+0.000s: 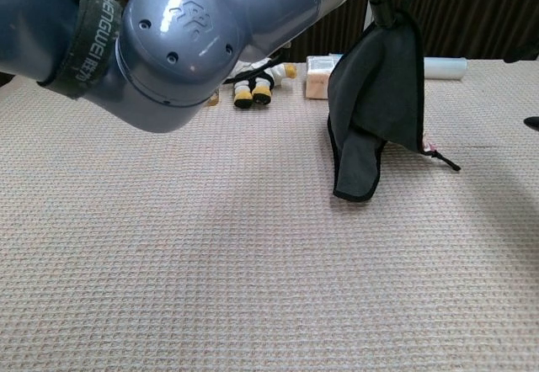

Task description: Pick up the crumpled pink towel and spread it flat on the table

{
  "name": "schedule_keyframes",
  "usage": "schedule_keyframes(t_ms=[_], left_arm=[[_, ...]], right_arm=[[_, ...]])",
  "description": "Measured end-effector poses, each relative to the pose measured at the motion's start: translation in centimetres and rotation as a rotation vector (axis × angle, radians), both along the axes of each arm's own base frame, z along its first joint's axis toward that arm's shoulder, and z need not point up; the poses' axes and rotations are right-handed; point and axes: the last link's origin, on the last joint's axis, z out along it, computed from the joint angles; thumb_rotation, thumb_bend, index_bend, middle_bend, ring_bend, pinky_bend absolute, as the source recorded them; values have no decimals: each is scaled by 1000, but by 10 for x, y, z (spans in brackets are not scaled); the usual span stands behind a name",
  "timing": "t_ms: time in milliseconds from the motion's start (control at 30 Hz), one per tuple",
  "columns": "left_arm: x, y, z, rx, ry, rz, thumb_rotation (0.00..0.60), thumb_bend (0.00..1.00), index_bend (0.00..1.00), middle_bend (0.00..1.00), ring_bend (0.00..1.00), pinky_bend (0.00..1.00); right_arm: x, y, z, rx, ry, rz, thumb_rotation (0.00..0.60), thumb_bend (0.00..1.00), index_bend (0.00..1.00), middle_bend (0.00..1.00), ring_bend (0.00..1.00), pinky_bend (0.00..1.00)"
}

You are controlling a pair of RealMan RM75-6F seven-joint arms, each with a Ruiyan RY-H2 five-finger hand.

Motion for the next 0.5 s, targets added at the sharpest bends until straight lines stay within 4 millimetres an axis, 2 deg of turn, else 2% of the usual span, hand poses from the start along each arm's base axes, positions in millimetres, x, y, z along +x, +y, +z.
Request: schedule_keyframes(t_ms=[233, 367, 500], left_arm=[[18, 0, 3, 5, -21, -10, 600, 477, 605, 196, 0, 0], [34, 1, 6, 17, -39, -13, 600, 477, 605, 197, 0, 0], [48, 0, 12, 34, -63, -24, 600, 477, 605, 197, 0, 0]], right_arm=[[5, -7, -19, 29, -58, -32, 600, 345, 161, 0, 0, 0], [7, -11, -34, 60, -99, -57, 600, 345, 162, 0, 0, 0], [8, -15, -41, 61, -118, -67, 600, 345, 190, 0, 0, 0]])
